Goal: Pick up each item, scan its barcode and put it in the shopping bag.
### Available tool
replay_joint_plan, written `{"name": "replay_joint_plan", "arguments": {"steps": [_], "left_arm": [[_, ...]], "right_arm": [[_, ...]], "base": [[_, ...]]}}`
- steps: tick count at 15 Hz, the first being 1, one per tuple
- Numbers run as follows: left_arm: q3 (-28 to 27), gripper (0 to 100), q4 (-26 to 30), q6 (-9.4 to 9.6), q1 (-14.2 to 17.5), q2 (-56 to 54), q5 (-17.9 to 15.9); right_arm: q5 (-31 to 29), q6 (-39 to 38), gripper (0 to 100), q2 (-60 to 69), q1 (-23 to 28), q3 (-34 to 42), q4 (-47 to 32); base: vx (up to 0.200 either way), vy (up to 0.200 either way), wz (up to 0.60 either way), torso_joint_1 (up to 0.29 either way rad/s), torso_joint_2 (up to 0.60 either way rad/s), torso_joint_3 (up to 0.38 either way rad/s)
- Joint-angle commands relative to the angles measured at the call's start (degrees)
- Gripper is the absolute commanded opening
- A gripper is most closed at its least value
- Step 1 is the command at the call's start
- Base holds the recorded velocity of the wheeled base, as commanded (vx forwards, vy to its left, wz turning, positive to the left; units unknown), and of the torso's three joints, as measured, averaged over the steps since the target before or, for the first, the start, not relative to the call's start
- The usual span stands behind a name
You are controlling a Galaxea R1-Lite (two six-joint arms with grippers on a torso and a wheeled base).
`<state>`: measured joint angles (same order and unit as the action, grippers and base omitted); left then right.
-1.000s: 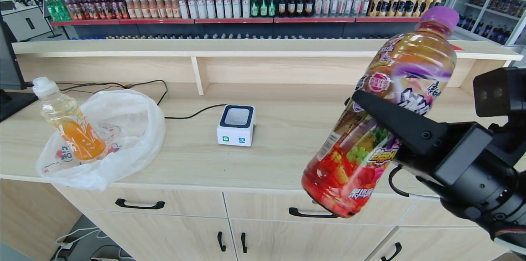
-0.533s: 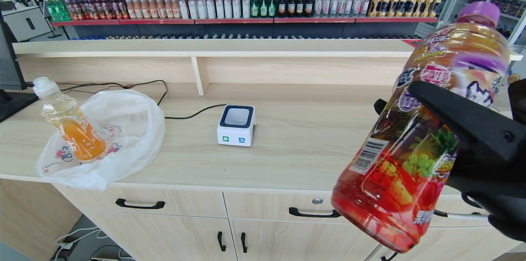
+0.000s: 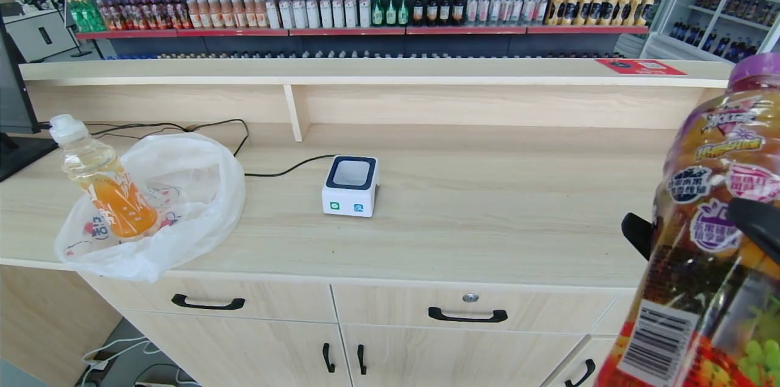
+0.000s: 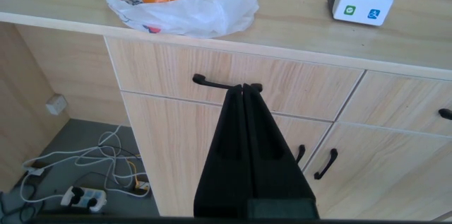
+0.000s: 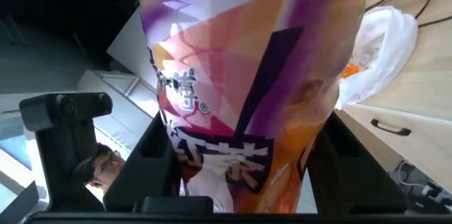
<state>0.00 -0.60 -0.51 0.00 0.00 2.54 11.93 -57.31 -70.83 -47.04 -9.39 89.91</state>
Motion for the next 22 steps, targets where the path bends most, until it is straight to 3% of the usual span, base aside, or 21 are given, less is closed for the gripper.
{"name": "replay_joint_plan", "arguments": {"steps": [1, 3, 8, 13, 22], "left_arm": [[0.00, 0, -0.02, -0.02, 0.00, 0.00, 0.01], [0.00, 0, -0.02, -0.02, 0.00, 0.00, 0.01], [0.00, 0, -0.02, -0.02, 0.00, 0.00, 0.01], [0.00, 0, -0.02, -0.02, 0.00, 0.00, 0.01], [0.00, 0, -0.02, -0.02, 0.00, 0.00, 0.01]], "right_arm": [[0.02, -0.44, 0, 0.51, -0.42, -1.34, 0.09], [0.02, -1.32, 0, 0.16, -1.03, -2.74, 0.09], [0.19, -5.53, 0, -9.15, -0.86, -15.75, 0.09], [0.19, -20.21, 0, -4.41, -0.77, -11.97, 0.09], [0.19, -24.25, 0, -5.73, -0.77, -13.82, 0.09]], "base": [[0.000, 0.000, 0.00, 0.000, 0.00, 0.000], [0.000, 0.000, 0.00, 0.000, 0.00, 0.000], [0.000, 0.000, 0.00, 0.000, 0.00, 0.000], [0.000, 0.000, 0.00, 0.000, 0.00, 0.000], [0.000, 0.000, 0.00, 0.000, 0.00, 0.000]]}}
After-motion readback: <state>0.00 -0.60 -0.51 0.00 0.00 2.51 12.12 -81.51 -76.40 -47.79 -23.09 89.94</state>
